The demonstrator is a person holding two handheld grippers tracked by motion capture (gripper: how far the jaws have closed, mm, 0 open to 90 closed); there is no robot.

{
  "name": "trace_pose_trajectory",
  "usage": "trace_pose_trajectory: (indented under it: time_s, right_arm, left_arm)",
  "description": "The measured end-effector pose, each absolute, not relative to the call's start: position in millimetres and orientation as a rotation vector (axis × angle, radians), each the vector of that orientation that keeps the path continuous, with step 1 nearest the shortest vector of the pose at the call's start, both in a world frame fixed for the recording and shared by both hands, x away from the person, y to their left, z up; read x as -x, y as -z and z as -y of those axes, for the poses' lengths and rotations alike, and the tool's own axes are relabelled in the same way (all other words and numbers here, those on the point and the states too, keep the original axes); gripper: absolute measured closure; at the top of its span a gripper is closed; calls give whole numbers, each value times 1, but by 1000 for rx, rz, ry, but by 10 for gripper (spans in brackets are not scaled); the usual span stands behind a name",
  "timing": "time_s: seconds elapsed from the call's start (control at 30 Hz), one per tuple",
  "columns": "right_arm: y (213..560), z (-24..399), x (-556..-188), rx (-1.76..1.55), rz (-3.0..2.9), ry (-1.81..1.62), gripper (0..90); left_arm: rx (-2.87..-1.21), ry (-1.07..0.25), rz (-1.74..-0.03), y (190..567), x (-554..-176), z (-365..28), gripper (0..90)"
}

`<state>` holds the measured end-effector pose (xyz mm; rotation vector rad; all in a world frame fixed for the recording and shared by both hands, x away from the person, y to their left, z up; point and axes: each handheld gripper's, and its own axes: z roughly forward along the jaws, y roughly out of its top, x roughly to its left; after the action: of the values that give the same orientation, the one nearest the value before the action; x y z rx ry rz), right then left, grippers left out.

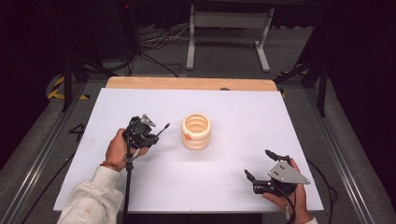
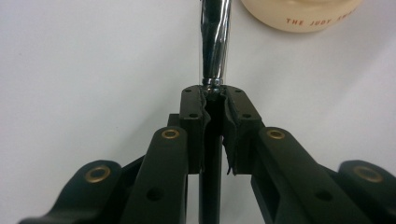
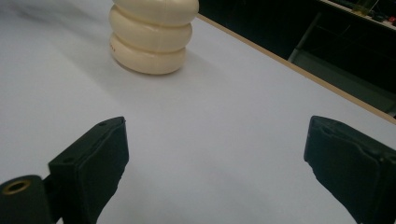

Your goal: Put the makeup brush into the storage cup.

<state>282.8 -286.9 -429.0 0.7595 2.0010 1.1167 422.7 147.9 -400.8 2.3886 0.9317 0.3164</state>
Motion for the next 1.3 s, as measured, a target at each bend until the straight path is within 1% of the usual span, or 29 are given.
trace_pose_trajectory:
  time_s: [0.13, 0.2, 0.3, 0.37, 0.57, 0.9, 1.03, 1.3]
  right_arm:
    - [429, 287, -283, -760, -2001, -1119, 76]
    - [429, 287, -283, -758, -2004, -1119, 76]
    - [429, 288, -283, -759, -2003, -1120, 76]
    - [429, 288, -283, -761, -2001, -1120, 76]
    - [429, 287, -283, -759, -2002, -1121, 76]
    - [429, 289, -283, -767, -1998, -1129, 77]
    - [429, 288, -283, -759, -1998, -1124, 78]
    - [429, 288, -282, -755, -1995, -1123, 78]
  left_arm:
    - [-2350, -349, -926, 398, -419, -149, 795]
    - [-2339, -400, -916, 396, -417, -150, 795]
    - [-2290, -420, -908, 393, -415, -154, 795]
    - [-2274, -414, -893, 392, -414, -156, 795]
    - [-2231, -463, -873, 389, -411, -157, 795]
    - [-2123, -496, -820, 383, -405, -158, 795]
    - [-2055, -513, -786, 380, -401, -157, 795]
    - [-1945, -501, -734, 377, -399, -155, 795]
